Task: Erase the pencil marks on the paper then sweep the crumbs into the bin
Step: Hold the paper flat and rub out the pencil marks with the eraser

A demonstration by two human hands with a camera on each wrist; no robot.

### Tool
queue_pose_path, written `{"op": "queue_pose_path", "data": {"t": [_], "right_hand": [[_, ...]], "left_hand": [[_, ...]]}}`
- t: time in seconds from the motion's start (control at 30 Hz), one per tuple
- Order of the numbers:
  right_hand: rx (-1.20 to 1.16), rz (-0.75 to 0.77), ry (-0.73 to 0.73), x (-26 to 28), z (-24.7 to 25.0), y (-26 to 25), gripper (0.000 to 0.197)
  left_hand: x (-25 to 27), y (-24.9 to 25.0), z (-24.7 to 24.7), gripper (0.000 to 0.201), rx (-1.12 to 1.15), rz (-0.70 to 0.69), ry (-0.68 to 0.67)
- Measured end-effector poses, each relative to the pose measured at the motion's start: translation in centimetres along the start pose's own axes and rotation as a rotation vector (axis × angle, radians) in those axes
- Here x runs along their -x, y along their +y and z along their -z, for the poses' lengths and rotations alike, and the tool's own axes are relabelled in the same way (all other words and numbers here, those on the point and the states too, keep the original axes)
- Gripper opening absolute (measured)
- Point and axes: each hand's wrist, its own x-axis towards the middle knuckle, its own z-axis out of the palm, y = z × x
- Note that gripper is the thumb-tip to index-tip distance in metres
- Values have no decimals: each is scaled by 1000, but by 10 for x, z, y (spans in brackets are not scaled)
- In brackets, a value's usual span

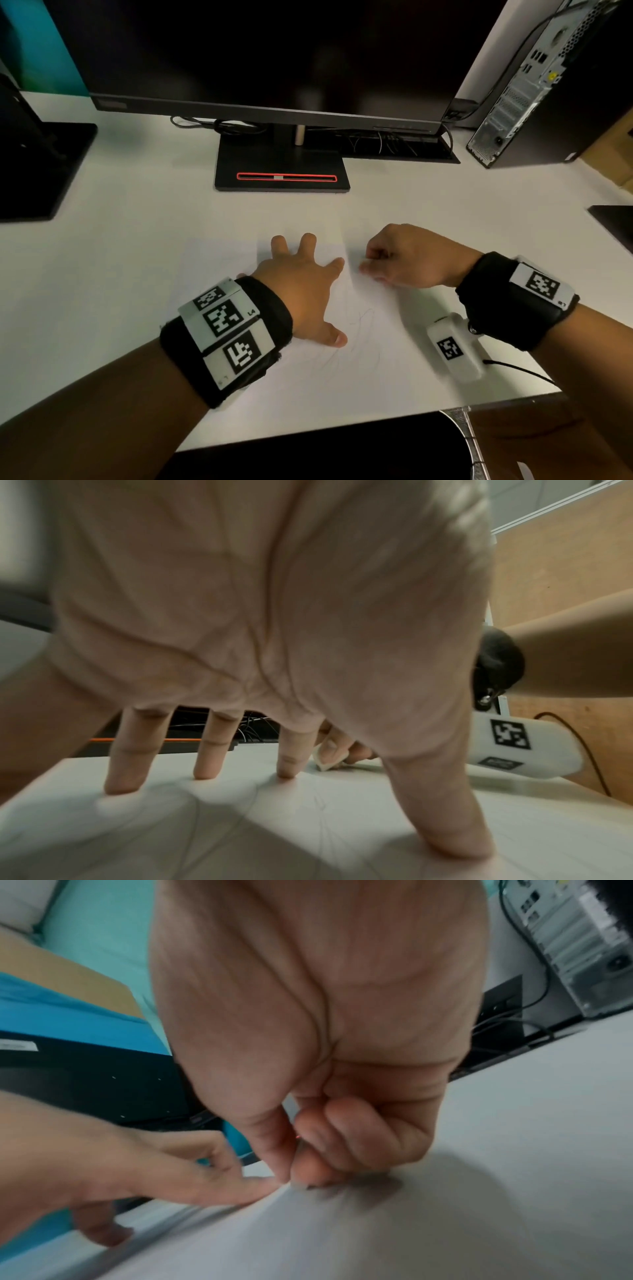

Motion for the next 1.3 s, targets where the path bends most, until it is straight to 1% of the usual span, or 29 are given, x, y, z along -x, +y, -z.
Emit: {"op": "queue_pose_path", "data": {"t": [0.07, 0.2, 0.3, 0.33, 0.43, 0.47, 0.57, 0.6, 0.7, 0.73, 0.8, 0.83, 0.9, 0.97, 1.1, 1.13, 1.23, 1.3], "right_hand": [[-5, -30, 39, -1, 1, 2, 37], [-21, 16, -91, 4, -3, -6, 36], [-46, -44, -18, 2, 2, 0, 36], [-43, -51, -16, 2, 1, 0, 36], [-51, -30, -106, 5, -3, -6, 37], [-66, -48, -105, 5, -2, -6, 37], [-74, -103, -22, 2, 2, -1, 36], [-68, -94, -34, 3, 2, -2, 36], [-95, -71, -140, 5, -2, -8, 38], [-111, -88, -126, 4, 0, -7, 38], [-103, -115, -43, 1, 2, -3, 37], [-92, -112, -26, 0, 1, -3, 38], [-70, -77, -83, 1, -3, -9, 39], [-100, -80, -140, 1, -5, -12, 39], [-123, -146, -10, -5, -1, -5, 41], [-116, -139, -21, -5, -2, -7, 41], [-148, -130, -121, -3, -4, -11, 40], [-180, -169, -77, -6, -2, -6, 40]], "left_hand": [[0, 1, 0, 112, -8, 0, 4], [-1, 1, 0, 113, -9, 8, -3], [-1, 1, -1, 112, -18, 4, -2], [-1, 1, -1, 112, -20, 6, -1], [-1, 1, 0, 113, -21, 11, -3], [-1, 1, 0, 113, -21, 8, -3], [-1, 1, 0, 112, -20, 0, -1], [-1, 1, 0, 112, -18, 3, -2], [0, 1, 0, 113, -13, 10, -9], [0, 1, 0, 112, -16, 8, -10], [-1, 1, 0, 112, -20, 3, -6], [-1, 1, 0, 112, -18, 3, -4], [-1, 0, 0, 112, -14, 9, -6], [-1, 0, 0, 113, -12, 12, -9], [-2, 0, -1, 112, -18, 4, -1], [-2, 0, -1, 112, -19, 6, -1], [-2, 1, -1, 112, -25, 6, 0], [-2, 1, -1, 112, -32, 1, 4]]}}
